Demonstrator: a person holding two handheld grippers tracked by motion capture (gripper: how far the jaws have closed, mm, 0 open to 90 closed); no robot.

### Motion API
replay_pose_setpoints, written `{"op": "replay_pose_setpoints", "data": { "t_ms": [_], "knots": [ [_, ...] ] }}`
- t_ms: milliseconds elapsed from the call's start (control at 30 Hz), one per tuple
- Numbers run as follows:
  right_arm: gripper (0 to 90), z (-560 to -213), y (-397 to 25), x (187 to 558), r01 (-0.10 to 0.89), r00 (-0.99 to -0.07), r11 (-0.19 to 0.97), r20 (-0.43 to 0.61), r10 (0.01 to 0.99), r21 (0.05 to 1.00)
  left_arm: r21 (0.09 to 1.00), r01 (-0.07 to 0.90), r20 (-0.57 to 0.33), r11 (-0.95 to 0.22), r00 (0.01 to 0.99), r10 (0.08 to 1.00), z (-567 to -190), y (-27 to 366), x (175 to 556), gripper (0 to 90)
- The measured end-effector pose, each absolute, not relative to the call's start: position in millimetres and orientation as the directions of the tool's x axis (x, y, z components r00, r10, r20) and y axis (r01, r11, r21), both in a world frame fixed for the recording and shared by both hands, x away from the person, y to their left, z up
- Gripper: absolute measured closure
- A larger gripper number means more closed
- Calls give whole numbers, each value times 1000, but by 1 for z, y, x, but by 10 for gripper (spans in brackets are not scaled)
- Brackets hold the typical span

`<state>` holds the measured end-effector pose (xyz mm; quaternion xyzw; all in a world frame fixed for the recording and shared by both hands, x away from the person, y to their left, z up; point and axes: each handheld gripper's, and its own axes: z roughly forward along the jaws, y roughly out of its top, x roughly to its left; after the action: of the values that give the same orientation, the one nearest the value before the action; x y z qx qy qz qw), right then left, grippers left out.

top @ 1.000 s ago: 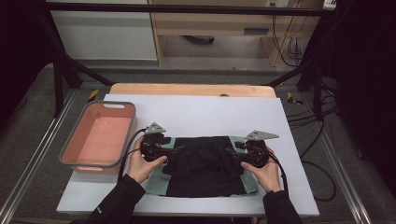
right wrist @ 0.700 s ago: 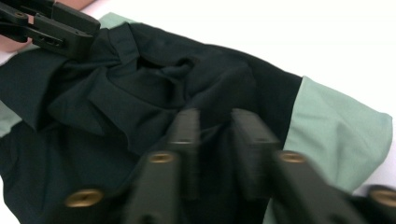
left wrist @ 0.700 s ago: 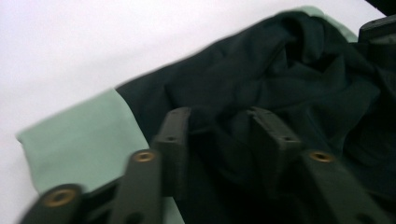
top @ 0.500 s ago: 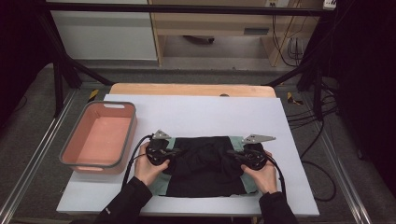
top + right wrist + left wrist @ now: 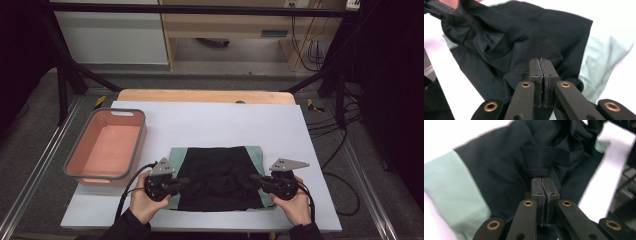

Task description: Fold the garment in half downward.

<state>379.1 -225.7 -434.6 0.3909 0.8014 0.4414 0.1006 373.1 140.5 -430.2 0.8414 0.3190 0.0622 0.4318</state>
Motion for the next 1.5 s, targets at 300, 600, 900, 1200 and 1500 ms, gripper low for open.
{"op": "replay_pose_setpoints", "data": {
  "t_ms": [300,600,900,1200,1500],
  "knots": [
    [742,-444,-232,365,544,-667,308,180,723,780,755,469,-136,-458,796,589,-442,144,354,768],
    [900,-433,-226,394,513,-626,241,167,762,824,764,520,-158,-381,724,672,-441,138,383,864],
    [900,-447,-209,396,546,-692,305,215,690,780,732,524,-200,-436,777,597,-451,122,380,875],
    [888,-451,-215,360,518,-745,353,208,634,779,729,513,-151,-452,765,626,-461,142,355,709],
    [648,-452,-246,350,507,-643,290,133,754,811,712,588,-151,-383,662,734,-467,156,364,469]
  ]
}}
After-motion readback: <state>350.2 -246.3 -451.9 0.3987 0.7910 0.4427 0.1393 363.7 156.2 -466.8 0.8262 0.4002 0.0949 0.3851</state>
